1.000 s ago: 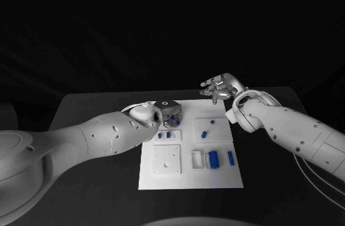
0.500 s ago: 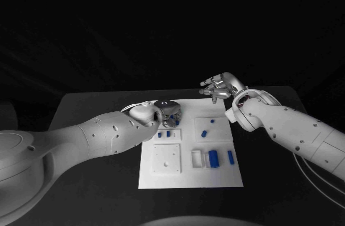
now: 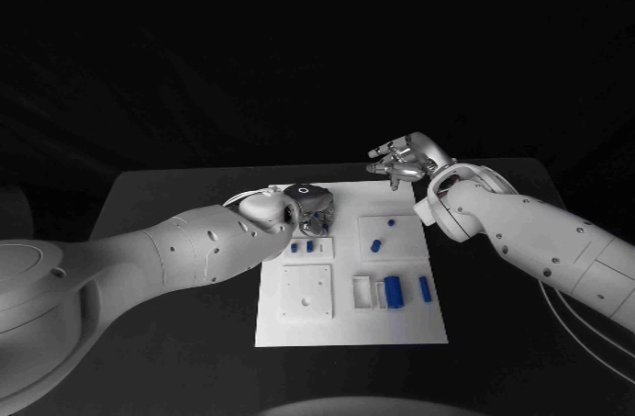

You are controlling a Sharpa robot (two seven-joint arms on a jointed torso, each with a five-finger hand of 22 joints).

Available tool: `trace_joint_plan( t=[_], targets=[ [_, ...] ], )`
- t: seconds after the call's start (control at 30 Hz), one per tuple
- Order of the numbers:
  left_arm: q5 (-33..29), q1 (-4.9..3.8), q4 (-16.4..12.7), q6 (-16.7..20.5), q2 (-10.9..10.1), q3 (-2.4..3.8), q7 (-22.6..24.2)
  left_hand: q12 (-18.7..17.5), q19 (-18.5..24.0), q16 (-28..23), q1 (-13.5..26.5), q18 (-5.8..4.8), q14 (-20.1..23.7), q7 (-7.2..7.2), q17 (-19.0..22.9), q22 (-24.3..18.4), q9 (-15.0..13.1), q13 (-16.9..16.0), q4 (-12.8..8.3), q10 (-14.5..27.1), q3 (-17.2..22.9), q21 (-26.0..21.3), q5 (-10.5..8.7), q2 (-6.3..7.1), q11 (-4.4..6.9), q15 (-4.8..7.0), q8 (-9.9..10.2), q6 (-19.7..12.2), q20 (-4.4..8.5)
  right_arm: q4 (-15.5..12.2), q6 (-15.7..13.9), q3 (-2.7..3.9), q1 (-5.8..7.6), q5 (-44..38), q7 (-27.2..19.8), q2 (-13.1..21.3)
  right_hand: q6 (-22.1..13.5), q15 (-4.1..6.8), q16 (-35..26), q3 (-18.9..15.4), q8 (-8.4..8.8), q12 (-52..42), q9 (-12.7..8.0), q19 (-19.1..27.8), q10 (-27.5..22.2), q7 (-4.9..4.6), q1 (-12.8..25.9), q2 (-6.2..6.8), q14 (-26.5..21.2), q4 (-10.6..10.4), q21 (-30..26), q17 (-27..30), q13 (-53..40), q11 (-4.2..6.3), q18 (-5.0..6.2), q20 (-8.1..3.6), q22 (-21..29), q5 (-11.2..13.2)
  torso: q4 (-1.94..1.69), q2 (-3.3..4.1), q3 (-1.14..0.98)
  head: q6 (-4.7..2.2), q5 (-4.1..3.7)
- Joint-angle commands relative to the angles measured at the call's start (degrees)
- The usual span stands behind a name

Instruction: Assemble the parts on the task board

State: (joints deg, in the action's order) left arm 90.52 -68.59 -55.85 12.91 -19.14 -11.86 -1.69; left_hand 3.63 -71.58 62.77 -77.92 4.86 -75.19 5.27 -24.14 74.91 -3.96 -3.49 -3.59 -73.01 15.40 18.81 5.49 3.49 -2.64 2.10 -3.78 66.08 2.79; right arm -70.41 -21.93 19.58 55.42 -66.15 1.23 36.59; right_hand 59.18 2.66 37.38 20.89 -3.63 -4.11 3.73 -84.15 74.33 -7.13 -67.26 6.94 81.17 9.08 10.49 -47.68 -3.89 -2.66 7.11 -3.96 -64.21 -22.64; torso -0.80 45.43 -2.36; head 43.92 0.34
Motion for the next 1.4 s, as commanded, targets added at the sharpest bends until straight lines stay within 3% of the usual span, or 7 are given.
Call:
trace_joint_plan(
  t=[0.03, 0.33, 0.63, 0.9, 1.07, 1.33, 1.4],
  targets=[
    [-0.7, 0.22, -0.01, -1.64, 0.12, -0.1, -0.39, -0.1, -0.58, 0.39, -0.35, 0.32, -0.48, -0.23, -0.13, 1.03, -0.06, -0.02, 0.32, -1.07, -0.33, -0.05, -0.22, -0.84, 0.36, 0.07, 0.02, 0.86, 0.25, -0.05, 0.65, 0.02, 0.0, -0.01, -0.5, -0.09, 0.25, -0.16, 0.27, 0.1, 0.04, 0.15, 0.0, -1.9, 0.38, 0.03, 0.55, -0.01, -0.08, -0.33, 0.24, 0.11, 0.01, 0.05, 0.69, 0.31, 0.1, -0.34, 0.07, 0.07, -0.01, 0.0, -0.01],
    [-0.79, 0.48, 0.28, -1.19, 0.32, -0.1, -0.81, -0.13, -0.88, 0.64, -1.36, -0.05, -0.79, -0.5, -0.22, 1.07, -0.03, -0.04, 0.66, -1.91, -1.86, -0.1, -0.23, -1.84, 0.71, 0.36, 0.05, 1.79, 0.64, -0.03, 0.72, 0.02, 0.0, -0.02, -0.43, -0.12, 0.32, -0.14, 0.27, 0.27, 0.04, 0.17, 0.0, -1.88, 0.48, 0.05, 0.39, -0.01, -0.12, -0.25, 0.25, 0.16, 0.01, 0.09, 0.65, 0.28, 0.19, -0.47, 0.01, 0.05, 0.02, 0.1, -0.15],
    [-0.8, 0.53, 0.08, 0.51, -0.04, -0.09, -0.88, -0.18, -1.12, 0.98, -3.84, 0.09, -1.65, -0.31, -0.4, 1.34, -0.14, -0.04, -1.87, -3.22, -0.81, 0.89, 0.18, -3.29, 1.17, 0.76, 0.07, 3.68, 1.09, 0.02, 0.76, 0.02, 0.0, -0.03, -0.42, -0.13, 0.34, -0.13, 0.29, 0.48, 0.05, 0.19, 0.0, -1.86, 0.51, 0.05, 0.41, 0.04, -0.17, -0.22, 0.26, 0.21, 0.02, 0.09, 0.62, 0.25, 0.29, -0.71, 0.01, 0.01, 0.06, 0.02, -0.28],
    [-1.57, 0.54, -1.46, 4.14, -1.24, 0.04, -0.48, -0.22, -0.7, 1.07, -2.65, 0.41, -2.23, -0.31, -0.63, 1.25, -0.09, -0.03, -3.35, -3.13, 0.46, 2.73, 0.82, -3.32, 1.12, 0.77, 0.08, 3.77, 1.04, 0.03, 0.76, 0.02, 0.0, -0.05, -0.42, -0.09, 0.34, -0.13, 0.31, 0.58, 0.05, 0.2, 0.0, -1.85, 0.49, 0.04, 0.45, 0.12, -0.18, -0.21, 0.28, 0.23, 0.02, 0.08, 0.61, 0.25, 0.34, -0.97, -0.1, -0.01, 0.08, -0.22, -0.3],
    [-2.19, 0.54, -3.67, 5.15, -2.85, 0.74, -0.35, -0.21, -0.67, 1.08, -2.66, 0.41, -2.3, -0.28, -0.66, 1.24, -0.08, -0.03, -3.46, -3.07, 0.56, 2.9, 0.84, -3.26, 1.1, 0.79, 0.09, 3.73, 1.08, 0.05, 0.75, 0.02, 0.0, -0.06, -0.43, -0.05, 0.33, -0.14, 0.32, 0.64, 0.04, 0.2, 0.0, -1.84, 0.47, 0.03, 0.49, 0.16, -0.21, -0.23, 0.3, 0.26, 0.02, 0.07, 0.6, 0.25, 0.4, -1.09, -0.18, -0.02, 0.17, -0.24, -0.28],
    [-2.97, 0.52, -7.13, 5.25, -5.15, 2.85, -0.5, -0.21, -0.63, 1.08, -2.53, 0.39, -2.36, -0.27, -0.69, 1.23, -0.07, -0.02, -3.46, -3.03, 0.63, 3.06, 0.89, -3.2, 1.08, 0.8, 0.09, 3.68, 1.1, 0.12, 0.74, 0.02, 0.0, -0.07, -0.43, 0.03, 0.32, -0.15, 0.33, 0.63, 0.04, 0.22, 0.0, -1.83, 0.4, 0.02, 0.56, 0.21, -0.22, -0.26, 0.3, 0.3, 0.03, 0.04, 0.6, 0.26, 0.45, -1.2, -0.32, -0.11, 0.22, -0.36, -0.02],
    [-3.02, 0.49, -8.13, 4.78, -5.98, 3.38, -0.7, -0.22, -0.62, 1.1, -2.55, 0.39, -2.42, -0.28, -0.71, 1.22, -0.07, -0.02, -3.52, -3.05, 0.68, 3.14, 0.89, -3.16, 1.1, 0.82, 0.08, 3.68, 1.12, 0.12, 0.68, 0.02, 0.0, -0.07, -0.42, 0.08, 0.32, -0.15, 0.33, 0.63, 0.04, 0.22, 0.0, -1.83, 0.39, 0.02, 0.57, 0.22, -0.22, -0.26, 0.3, 0.3, 0.03, 0.03, 0.6, 0.26, 0.46, -1.21, -0.32, -0.11, 0.14, -0.35, 0.19]
  ],
)
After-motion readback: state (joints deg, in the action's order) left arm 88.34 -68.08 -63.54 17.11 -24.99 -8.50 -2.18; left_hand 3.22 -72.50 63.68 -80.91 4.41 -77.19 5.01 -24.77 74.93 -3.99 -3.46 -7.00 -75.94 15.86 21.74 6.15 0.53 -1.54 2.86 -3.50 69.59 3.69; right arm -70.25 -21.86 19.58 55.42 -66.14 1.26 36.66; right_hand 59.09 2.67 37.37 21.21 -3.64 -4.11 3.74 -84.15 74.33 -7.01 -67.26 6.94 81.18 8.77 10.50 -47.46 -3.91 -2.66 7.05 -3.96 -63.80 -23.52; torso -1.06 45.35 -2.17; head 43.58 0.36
